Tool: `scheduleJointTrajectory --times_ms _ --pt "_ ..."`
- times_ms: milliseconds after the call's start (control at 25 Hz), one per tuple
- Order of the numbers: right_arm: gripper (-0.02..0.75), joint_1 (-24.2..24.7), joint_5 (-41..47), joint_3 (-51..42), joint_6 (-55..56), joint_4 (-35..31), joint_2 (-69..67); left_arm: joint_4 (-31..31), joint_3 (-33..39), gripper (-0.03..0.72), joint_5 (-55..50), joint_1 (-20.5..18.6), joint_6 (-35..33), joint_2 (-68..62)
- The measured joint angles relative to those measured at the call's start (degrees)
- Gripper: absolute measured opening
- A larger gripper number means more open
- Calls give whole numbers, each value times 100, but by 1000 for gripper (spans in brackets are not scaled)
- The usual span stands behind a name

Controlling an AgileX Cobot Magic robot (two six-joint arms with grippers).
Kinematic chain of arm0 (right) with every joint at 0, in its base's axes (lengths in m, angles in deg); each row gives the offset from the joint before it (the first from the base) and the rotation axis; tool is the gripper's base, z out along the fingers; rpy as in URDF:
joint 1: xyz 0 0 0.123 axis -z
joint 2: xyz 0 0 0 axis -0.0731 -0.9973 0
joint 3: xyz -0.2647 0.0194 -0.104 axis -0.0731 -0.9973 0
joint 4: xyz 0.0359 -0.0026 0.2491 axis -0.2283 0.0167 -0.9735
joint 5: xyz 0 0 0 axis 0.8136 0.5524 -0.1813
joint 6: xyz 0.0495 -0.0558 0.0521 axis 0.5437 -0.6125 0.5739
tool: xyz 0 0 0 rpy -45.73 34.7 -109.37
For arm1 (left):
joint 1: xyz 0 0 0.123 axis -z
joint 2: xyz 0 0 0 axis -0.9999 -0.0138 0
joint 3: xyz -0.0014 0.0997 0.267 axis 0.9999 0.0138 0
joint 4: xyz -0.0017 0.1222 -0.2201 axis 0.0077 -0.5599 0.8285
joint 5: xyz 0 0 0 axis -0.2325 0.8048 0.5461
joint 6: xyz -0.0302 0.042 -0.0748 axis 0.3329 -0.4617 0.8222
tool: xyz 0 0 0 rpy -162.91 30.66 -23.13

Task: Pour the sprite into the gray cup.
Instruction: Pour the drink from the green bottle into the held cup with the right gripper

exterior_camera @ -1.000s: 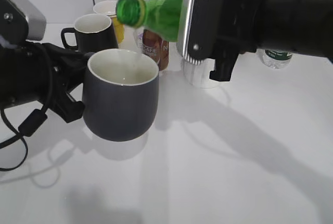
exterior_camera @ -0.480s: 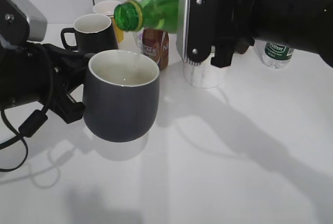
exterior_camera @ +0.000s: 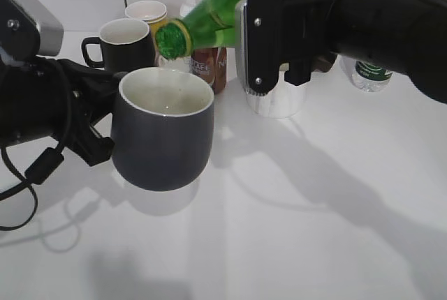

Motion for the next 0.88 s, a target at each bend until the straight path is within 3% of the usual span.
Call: scheduleJointTrajectory --times_ms 880 --pt "420 0 -57 0 -712 17 0 -32 0 49 -67 0 -5 0"
